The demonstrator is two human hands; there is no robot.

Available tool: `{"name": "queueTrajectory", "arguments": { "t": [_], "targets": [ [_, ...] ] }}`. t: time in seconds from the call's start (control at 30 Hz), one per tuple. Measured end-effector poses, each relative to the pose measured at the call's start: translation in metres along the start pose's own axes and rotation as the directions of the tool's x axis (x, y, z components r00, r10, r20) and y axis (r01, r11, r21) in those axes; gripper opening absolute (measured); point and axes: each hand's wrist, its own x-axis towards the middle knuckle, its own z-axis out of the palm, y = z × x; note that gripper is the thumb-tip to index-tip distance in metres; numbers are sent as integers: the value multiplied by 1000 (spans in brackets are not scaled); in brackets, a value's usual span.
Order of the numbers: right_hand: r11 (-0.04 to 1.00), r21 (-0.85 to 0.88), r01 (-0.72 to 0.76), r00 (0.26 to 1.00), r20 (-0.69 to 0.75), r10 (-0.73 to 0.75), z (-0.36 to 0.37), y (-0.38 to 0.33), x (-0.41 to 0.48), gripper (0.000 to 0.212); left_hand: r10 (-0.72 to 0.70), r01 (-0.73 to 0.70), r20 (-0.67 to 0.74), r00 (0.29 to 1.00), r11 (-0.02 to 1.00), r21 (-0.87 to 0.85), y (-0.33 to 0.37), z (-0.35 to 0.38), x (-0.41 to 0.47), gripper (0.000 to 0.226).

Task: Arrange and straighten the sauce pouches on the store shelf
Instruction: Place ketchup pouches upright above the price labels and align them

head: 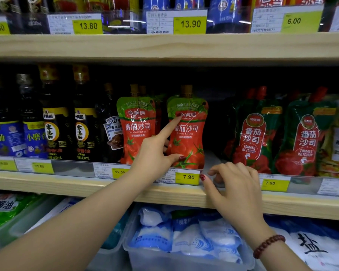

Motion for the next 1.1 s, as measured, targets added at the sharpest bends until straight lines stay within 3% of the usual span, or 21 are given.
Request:
{"name": "queueTrajectory", "arguments": {
  "t": [0.5,0.63,0.8,0.93,1.0,1.1],
  "targets": [
    [1000,10,-6,998,60,5,-5,0,0,14,-9,10,29,1000,999,-33,2,-5,-7,98],
    [1000,19,7,996,93,-8,-7,1,1,14,-24,19,-41,999,993,-114,0,-18,-15,83],
    [996,81,-48,991,128,38,-17,-5,11,15,-59,34,-140,988,984,-177,-3,-57,-20,44],
    [989,121,86,990,98,-98,-26,-40,36,16,-124,84,-224,967,980,-180,-8,-90,-15,24],
    [971,220,96,985,121,-125,-25,-61,51,23,-202,147,-271,941,967,-208,-13,-102,-13,21],
    [912,411,-17,980,185,-66,-17,-92,69,38,-315,231,-322,893,934,-271,-20,-104,-19,25]
  ]
}}
